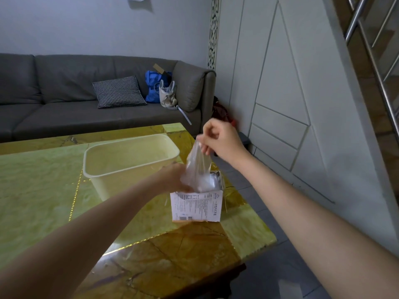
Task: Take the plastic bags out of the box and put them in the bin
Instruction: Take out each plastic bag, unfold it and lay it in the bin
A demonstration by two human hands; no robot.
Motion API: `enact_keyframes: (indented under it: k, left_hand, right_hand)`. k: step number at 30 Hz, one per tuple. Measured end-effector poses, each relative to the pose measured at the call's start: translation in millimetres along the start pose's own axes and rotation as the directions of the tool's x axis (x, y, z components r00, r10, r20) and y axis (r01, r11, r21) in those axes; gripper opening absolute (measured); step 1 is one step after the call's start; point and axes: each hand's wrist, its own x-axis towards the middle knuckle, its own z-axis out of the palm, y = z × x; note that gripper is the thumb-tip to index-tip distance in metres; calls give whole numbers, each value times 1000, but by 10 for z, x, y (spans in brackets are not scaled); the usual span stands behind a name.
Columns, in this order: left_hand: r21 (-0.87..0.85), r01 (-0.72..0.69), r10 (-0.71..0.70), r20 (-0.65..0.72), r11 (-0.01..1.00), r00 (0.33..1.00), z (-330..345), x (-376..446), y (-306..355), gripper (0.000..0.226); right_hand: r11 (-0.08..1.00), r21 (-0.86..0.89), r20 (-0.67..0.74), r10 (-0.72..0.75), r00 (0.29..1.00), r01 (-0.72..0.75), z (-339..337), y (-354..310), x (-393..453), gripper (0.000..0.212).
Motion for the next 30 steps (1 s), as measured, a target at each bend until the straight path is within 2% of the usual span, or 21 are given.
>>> enact_keyframes:
  k: [5,7,9,11,13,17,19,21,22,25,27,30]
  left_hand:
    - [40,-11,11,11,999,1000,31,0,49,49]
    - [-76,-18,20,29,997,999,-6,-20,73,48]
    - [-326,10,-9,6,945,1000,-134,-59,53,50]
    - [-628,-31,1,-47,777,999,-294,-111,-30,54]
    - [-806,-83,7,-98,586,995,-440,-163,-127,50]
    - [-942,-114,-108,-155,315,982,-613,-192,-265,15]
    - [-968,-122,-159,-159,218,974,-688,-204,-341,8]
    - [-972,-154,-214,-191,178,958,-778,-223,-398,11]
    - [-963,-176,-264,-228,204,937,-823,-228,-413,12]
    - [-873,-187,-425,-394,451,815,-939,-225,-520,15]
    - [-811,-188,-437,-475,553,764,-1032,-223,-638,14]
    - [-681,-217,-360,-598,699,716,-1218,-242,-882,14]
  right_hand:
    - [991,117,-280,-24,960,59,-132,-273,284,29]
    - [994,97,-315,-14,949,47,-147,-342,368,29]
    - [997,76,-313,27,949,-3,-141,-372,412,25]
    - [991,124,-322,90,943,-52,-135,-375,433,15]
    - [975,199,-307,161,938,-102,-118,-356,427,7]
    - [940,280,-277,273,921,-194,-14,-281,392,12]
    - [931,304,-269,286,920,-201,37,-274,396,14]
    - [938,294,-249,260,933,-183,99,-308,431,15]
    - [946,274,-237,239,942,-171,129,-335,455,16]
    - [963,235,-211,186,960,-135,257,-429,584,17]
    - [964,243,-209,161,965,-108,336,-480,674,18]
    - [982,186,-245,71,967,-25,508,-529,834,13]
